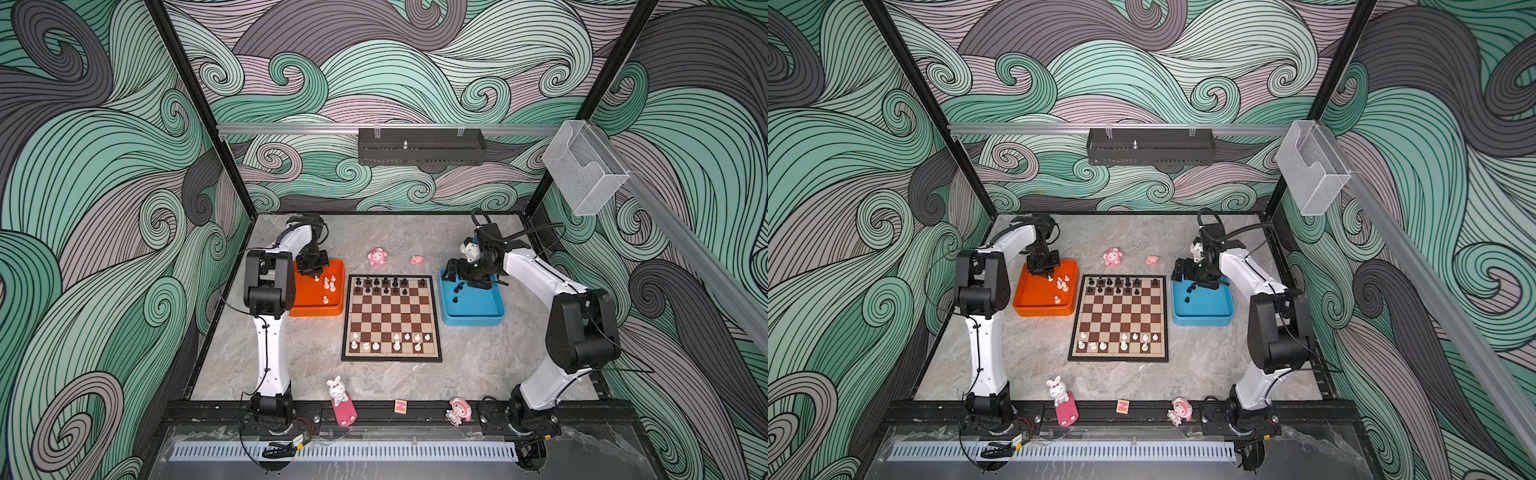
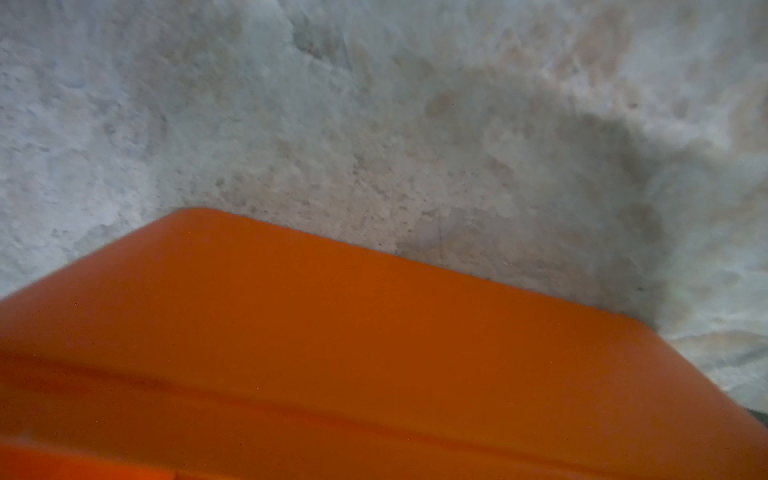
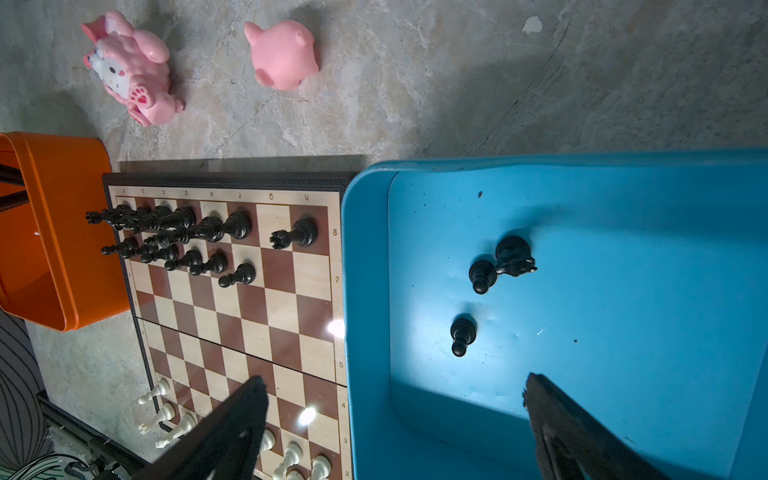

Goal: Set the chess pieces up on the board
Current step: 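Lift the white piece with the left gripper and carry it toward the board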

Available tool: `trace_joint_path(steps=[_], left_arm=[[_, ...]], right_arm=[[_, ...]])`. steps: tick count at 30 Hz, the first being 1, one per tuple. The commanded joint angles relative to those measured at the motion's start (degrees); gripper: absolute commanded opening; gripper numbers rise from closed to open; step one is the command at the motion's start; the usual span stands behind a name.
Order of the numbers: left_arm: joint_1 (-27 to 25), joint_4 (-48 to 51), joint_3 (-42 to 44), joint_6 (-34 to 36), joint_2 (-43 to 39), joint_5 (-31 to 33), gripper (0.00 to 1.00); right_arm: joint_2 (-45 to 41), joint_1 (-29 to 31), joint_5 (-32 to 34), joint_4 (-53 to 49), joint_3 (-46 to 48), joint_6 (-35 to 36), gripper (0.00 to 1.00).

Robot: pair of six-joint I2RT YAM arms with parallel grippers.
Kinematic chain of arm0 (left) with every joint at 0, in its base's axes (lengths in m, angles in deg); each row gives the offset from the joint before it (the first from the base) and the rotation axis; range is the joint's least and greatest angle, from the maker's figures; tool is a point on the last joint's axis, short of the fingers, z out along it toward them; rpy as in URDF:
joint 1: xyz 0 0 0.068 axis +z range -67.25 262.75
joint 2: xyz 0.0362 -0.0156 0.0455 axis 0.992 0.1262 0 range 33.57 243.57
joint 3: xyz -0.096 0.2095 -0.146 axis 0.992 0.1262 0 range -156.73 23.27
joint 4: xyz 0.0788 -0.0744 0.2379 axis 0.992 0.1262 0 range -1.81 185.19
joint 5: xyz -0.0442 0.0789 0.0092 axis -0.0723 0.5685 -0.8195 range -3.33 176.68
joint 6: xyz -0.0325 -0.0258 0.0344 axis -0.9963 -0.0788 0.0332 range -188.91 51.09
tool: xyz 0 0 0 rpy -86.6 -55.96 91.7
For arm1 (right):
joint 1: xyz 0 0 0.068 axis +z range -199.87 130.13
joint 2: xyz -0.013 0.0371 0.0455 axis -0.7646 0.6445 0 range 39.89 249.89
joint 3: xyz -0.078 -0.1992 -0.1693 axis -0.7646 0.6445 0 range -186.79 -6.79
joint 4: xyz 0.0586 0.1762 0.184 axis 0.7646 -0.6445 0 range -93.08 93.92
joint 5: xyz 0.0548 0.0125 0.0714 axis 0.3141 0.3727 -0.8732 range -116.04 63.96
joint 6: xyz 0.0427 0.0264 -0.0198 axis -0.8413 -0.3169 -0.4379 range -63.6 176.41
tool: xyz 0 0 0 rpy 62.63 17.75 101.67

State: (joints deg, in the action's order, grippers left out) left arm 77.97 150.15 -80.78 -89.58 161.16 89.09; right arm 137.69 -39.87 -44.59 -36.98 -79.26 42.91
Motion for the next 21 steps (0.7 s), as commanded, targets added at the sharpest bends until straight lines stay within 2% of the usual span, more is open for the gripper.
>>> trace_joint_path(steps=[1, 8, 13, 15, 21], left_arm=[[-0.91, 3.12, 0.44, 1.86, -5.78, 0.40, 0.12], [-4.81, 5.48, 5.29, 8.40, -17.18, -1.29, 0.10], [-8.10, 4.73, 9.65, 13.74, -25.42, -10.32, 0.09], [-10.86, 4.50, 10.85, 14.77, -27.42, -12.46, 0.10], [-21.13, 5.50, 11.34, 16.40, -28.37, -13.32, 0.11]], right_arm=[[-1.35, -0.37, -1.08, -0.37, -0.68, 0.49, 0.97], [-4.44, -0.33, -1.10, -0.59, 0.63, -0.13, 0.96], [-7.20, -0.34, -0.91, -0.95, 2.13, -0.30, 0.96], [-8.21, -0.33, -0.77, -1.19, 2.54, -0.22, 0.96], [-11.05, -0.46, -0.35, -2.05, 4.11, 0.14, 0.97]])
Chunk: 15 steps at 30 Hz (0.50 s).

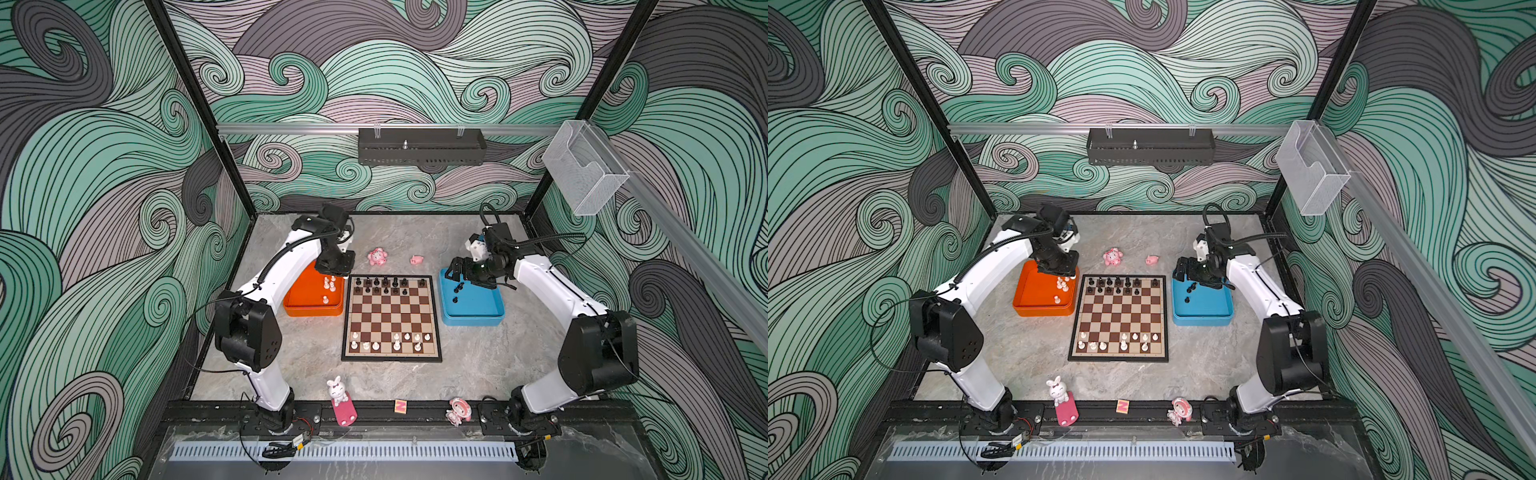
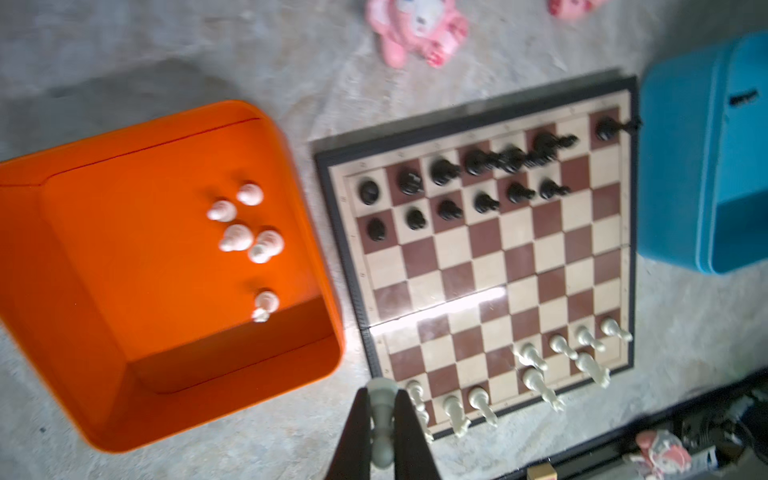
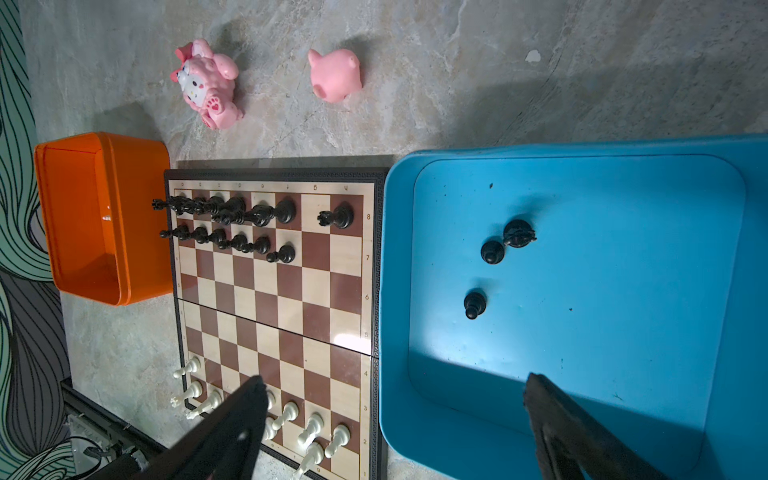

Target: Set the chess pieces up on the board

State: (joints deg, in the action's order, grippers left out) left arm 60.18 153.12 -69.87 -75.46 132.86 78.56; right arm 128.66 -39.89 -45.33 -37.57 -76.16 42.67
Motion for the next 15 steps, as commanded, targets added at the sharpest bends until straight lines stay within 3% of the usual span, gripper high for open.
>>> trace_joint_path(steps=[1, 7, 15], left_arm=[[-4.73, 2.81, 0.42, 2.33, 0.11, -3.17, 0.11], [-11.15, 2.45, 2.47, 1.84, 0.01, -2.88, 0.11], [-17.21, 1.19, 7.60, -1.70, 1.60, 2.50, 0.11]], right_arm=[[-2.64, -0.44, 0.29, -1.51, 1.46, 0.38, 0.97], [-4.53, -1.69, -0.16, -1.50, 3.55, 0.56, 0.97], [-4.92, -2.94, -0.55, -1.45, 4.59, 1.17, 0.97]])
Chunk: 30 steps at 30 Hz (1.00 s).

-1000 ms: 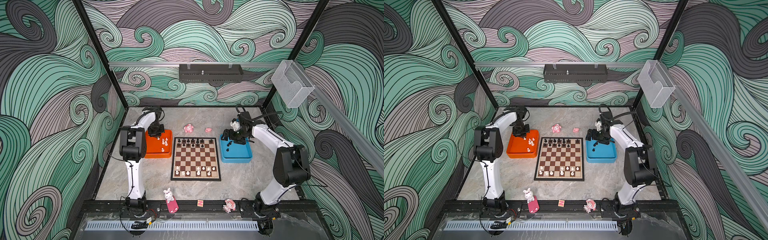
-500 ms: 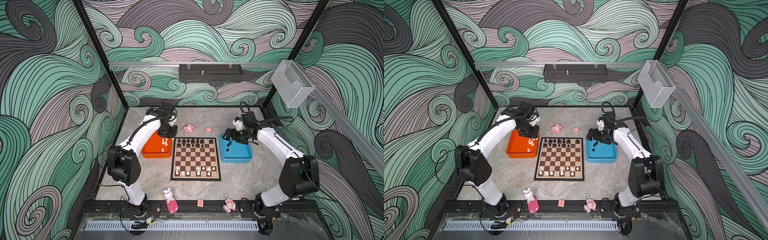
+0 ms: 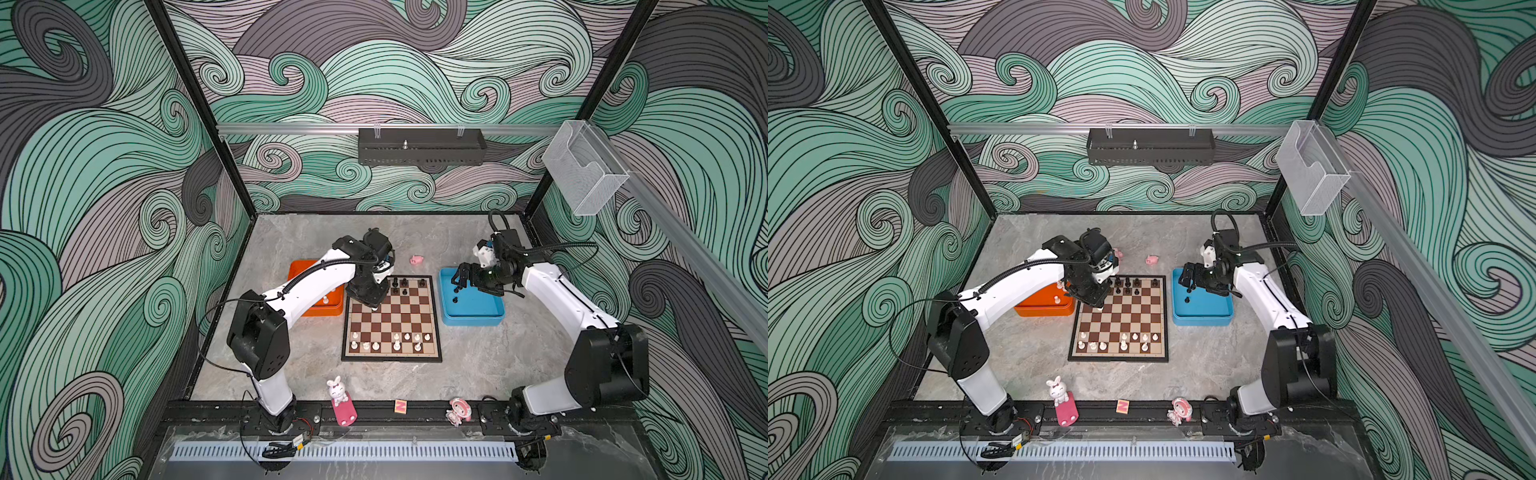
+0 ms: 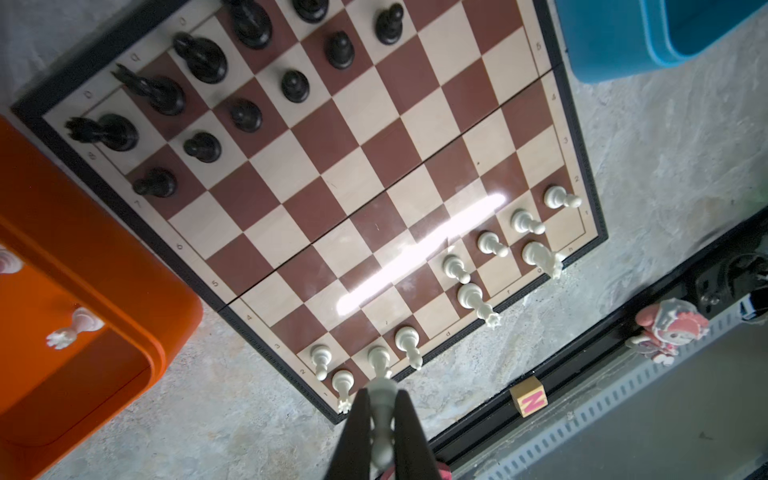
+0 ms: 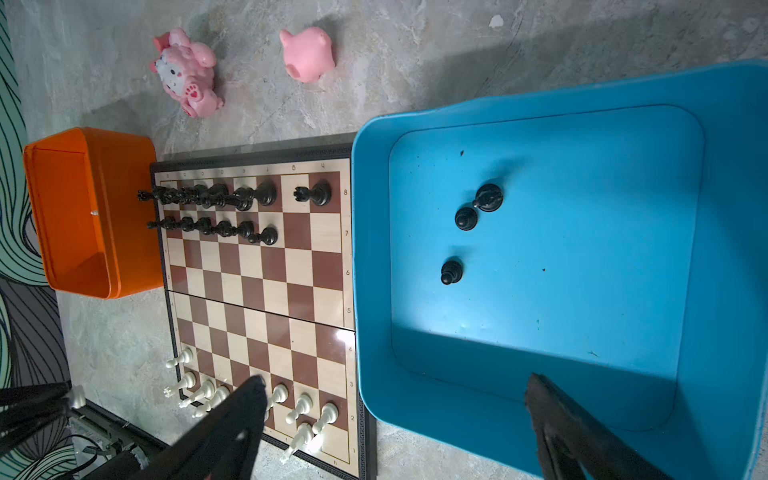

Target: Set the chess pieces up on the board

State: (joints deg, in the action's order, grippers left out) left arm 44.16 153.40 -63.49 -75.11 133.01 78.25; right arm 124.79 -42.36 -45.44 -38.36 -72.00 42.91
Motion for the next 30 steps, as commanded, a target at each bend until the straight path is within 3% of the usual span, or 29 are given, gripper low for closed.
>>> trace_joint_path(steps=[1, 10, 30], left_arm=[[-1.46, 0.76, 1.91, -2.79, 1.61, 3.33, 0.11], [-2.42, -2.20, 8.61, -8.92, 0.31, 8.29, 0.10], [-3.25, -8.59, 14.78, -11.48, 2.27, 4.83, 0.10]], right_arm=[[-1.06, -0.55, -0.42, -0.64, 0.50, 0.98, 0.97], [-0.82, -0.78, -0.62, -0.67, 0.79, 1.10, 0.97], [-0.25, -1.00, -0.27, -0.69, 0.70, 1.14, 0.97]])
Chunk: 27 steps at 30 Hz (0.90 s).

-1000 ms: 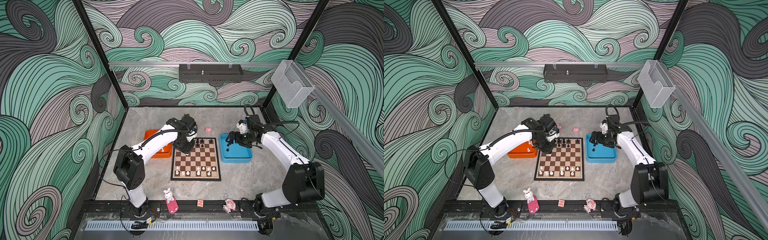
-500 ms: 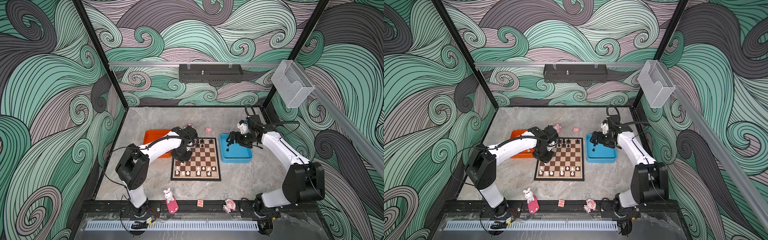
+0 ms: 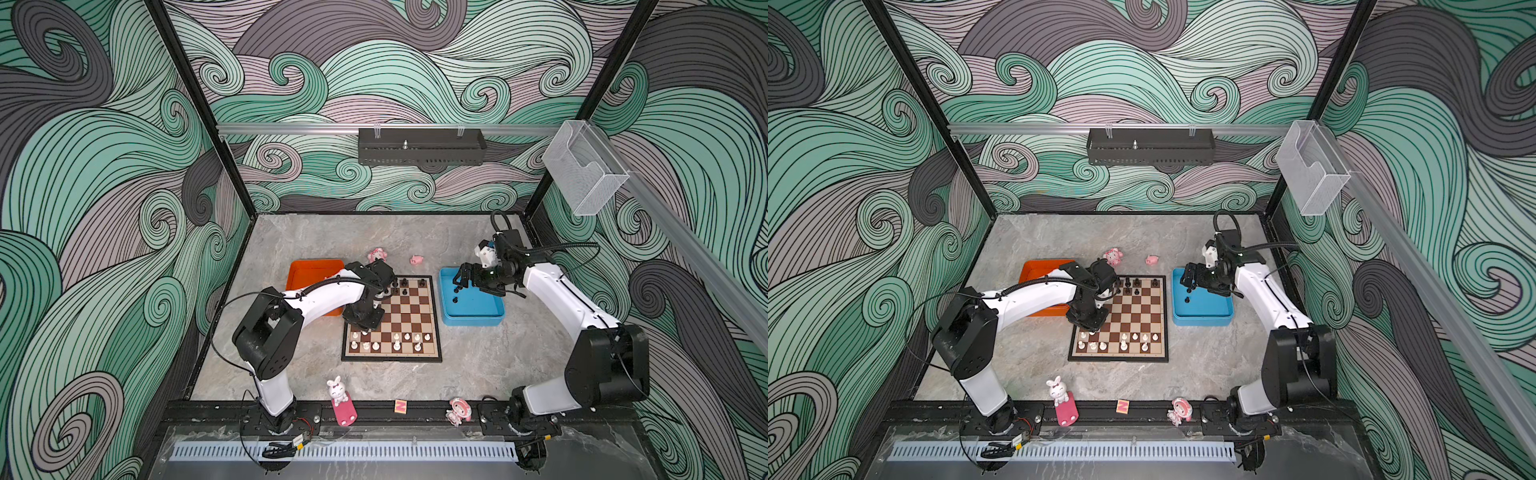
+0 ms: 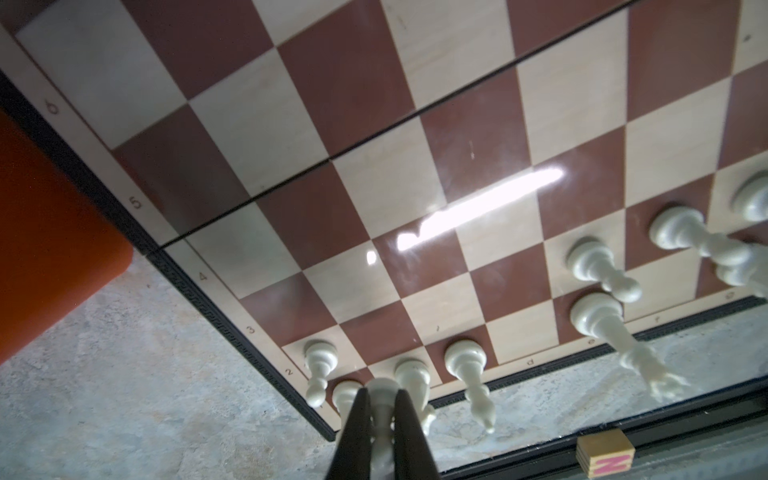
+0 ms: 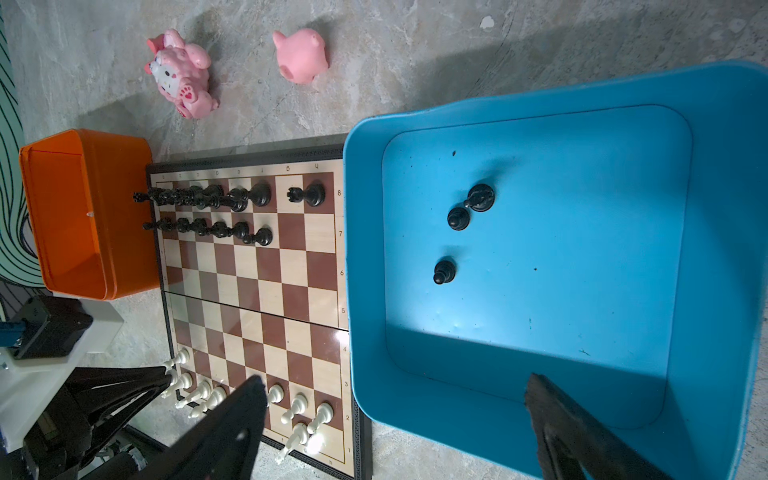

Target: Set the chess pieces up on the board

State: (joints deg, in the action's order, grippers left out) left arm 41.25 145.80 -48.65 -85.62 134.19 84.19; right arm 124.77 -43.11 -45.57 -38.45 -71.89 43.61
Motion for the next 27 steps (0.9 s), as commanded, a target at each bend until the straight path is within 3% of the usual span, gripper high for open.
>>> trace_joint_path(steps=[1, 27], left_arm=[[-0.42, -1.02, -0.06, -0.96, 1.41, -1.12, 0.10], [-1.09, -2.59, 1.18, -1.75, 3.96, -1.92, 0.10]], right_arm=[[-0.09, -0.18, -0.24, -0.56, 0.59, 0.45, 0.97], [0.34, -0.35, -0.33, -0.52, 0.45, 0.62, 0.97]])
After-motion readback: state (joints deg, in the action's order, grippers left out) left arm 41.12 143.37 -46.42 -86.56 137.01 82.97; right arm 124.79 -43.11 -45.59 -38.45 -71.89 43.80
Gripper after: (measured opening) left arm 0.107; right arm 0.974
